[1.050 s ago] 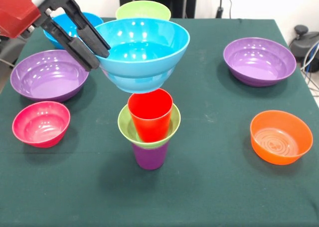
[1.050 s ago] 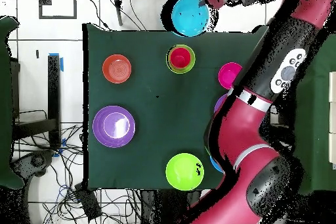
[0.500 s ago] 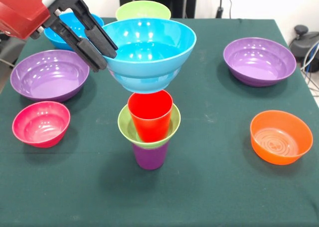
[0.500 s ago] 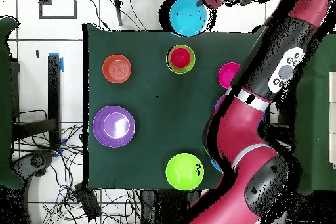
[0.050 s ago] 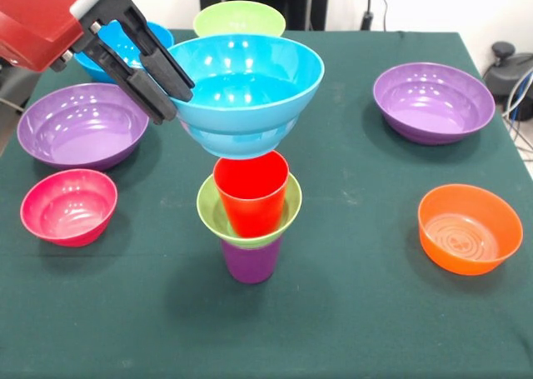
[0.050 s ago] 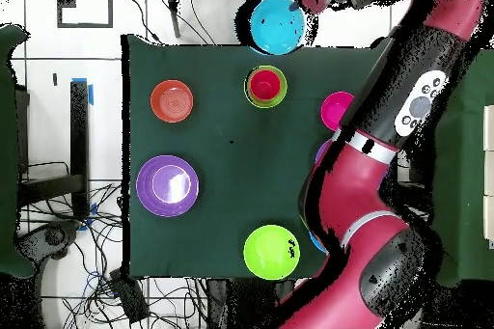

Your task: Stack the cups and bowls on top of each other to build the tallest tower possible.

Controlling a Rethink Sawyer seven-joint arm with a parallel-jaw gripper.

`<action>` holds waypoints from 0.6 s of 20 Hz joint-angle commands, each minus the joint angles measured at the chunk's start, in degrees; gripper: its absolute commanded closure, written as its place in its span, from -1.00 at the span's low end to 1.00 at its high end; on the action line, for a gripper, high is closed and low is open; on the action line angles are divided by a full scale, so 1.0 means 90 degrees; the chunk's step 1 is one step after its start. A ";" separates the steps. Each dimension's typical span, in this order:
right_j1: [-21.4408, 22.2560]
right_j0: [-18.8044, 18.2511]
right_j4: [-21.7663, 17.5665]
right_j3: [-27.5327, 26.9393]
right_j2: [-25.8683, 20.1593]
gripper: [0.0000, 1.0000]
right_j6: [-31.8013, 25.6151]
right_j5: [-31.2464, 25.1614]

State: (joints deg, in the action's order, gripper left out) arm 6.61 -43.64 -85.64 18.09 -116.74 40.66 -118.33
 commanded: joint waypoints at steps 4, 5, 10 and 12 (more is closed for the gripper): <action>-0.0113 0.0156 -0.0279 -0.0566 0.0969 1.00 0.1232 0.0353; -0.0110 0.0158 -0.0292 -0.0573 0.0964 1.00 0.1225 0.0345; -0.0089 0.0162 -0.0371 -0.0603 0.0947 1.00 0.1159 0.0344; -0.0086 0.0161 -0.0392 -0.0613 0.0940 1.00 0.1146 0.0341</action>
State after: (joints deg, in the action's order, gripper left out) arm 6.59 -43.64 -85.64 18.09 -116.73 40.66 -118.33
